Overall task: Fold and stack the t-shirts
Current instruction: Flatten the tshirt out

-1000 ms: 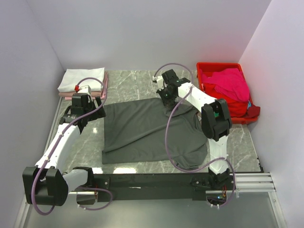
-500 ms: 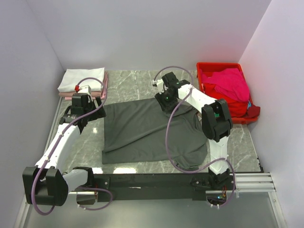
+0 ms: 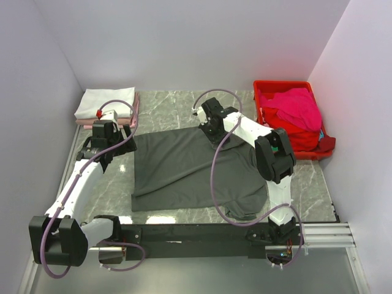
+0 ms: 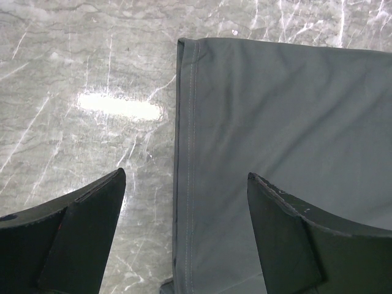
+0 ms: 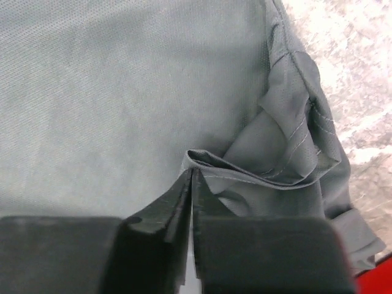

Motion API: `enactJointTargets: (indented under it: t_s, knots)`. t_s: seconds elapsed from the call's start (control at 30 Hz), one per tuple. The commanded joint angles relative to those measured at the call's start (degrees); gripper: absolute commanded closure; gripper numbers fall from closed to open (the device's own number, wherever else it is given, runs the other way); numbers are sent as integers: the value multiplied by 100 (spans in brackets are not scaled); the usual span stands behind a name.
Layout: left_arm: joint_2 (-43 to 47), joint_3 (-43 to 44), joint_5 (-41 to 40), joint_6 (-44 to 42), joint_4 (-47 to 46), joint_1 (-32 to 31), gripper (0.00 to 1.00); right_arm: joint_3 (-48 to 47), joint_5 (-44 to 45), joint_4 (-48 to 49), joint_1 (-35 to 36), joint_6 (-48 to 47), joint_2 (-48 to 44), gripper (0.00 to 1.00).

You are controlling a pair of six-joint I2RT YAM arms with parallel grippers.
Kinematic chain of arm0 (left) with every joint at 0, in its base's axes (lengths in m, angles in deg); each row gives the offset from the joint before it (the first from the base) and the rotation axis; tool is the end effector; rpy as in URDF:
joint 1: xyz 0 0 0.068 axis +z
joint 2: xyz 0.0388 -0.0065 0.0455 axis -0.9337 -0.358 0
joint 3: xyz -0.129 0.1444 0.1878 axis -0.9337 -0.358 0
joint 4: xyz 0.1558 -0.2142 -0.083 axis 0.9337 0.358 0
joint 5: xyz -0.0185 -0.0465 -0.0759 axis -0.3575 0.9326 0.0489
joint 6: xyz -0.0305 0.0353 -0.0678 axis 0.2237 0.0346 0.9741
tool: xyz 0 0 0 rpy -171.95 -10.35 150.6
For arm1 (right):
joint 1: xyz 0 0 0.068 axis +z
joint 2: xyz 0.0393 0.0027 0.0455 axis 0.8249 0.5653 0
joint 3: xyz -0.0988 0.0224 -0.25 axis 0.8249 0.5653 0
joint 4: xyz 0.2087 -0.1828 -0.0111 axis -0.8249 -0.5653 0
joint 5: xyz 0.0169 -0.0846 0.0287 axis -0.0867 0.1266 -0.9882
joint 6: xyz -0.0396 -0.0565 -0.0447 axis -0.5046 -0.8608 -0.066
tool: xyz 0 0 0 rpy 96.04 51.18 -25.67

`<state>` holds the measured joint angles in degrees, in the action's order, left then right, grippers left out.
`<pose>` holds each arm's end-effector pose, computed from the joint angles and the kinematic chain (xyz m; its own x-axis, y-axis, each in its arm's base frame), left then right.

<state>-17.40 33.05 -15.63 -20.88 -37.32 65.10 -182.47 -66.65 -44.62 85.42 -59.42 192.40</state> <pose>0.2834 -0.0158 0.2426 -0.6136 -0.2865 -0.7358 -0.1811 0.9581 -0.2220 0.4101 0.2384 0.1544 -0.6431 -0.6237 -0.4444 -0.6704 0.7390 -0.0670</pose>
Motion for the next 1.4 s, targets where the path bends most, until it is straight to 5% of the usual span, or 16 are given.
enactJointTargets:
  t_s: [0.0, 0.27, 0.4, 0.57, 0.8, 0.97, 1.37]
  knots:
    - [167, 150, 74, -35, -168, 14, 14, -123, 202, 198, 4, -23, -215, 94]
    - [229, 150, 74, -35, -168, 14, 14, -395, 72, -12, -128, -67, -567, 98]
    - [246, 150, 74, -35, -168, 14, 14, -335, -150, -242, -14, 21, -487, 56]
    - [282, 132, 83, -35, -186, 14, 14, 70, 463, 66, 188, 222, -426, 45]
    - [299, 141, 92, -44, -177, 14, 14, 18, 1255, 260, 390, 416, -66, 47]
    - [308, 123, 92, -35, -186, 14, 14, -35, 1319, 269, 399, 434, -13, 61]
    - [317, 123, 92, -35, -177, 14, 14, -114, 1336, 233, 443, 486, 163, 61]
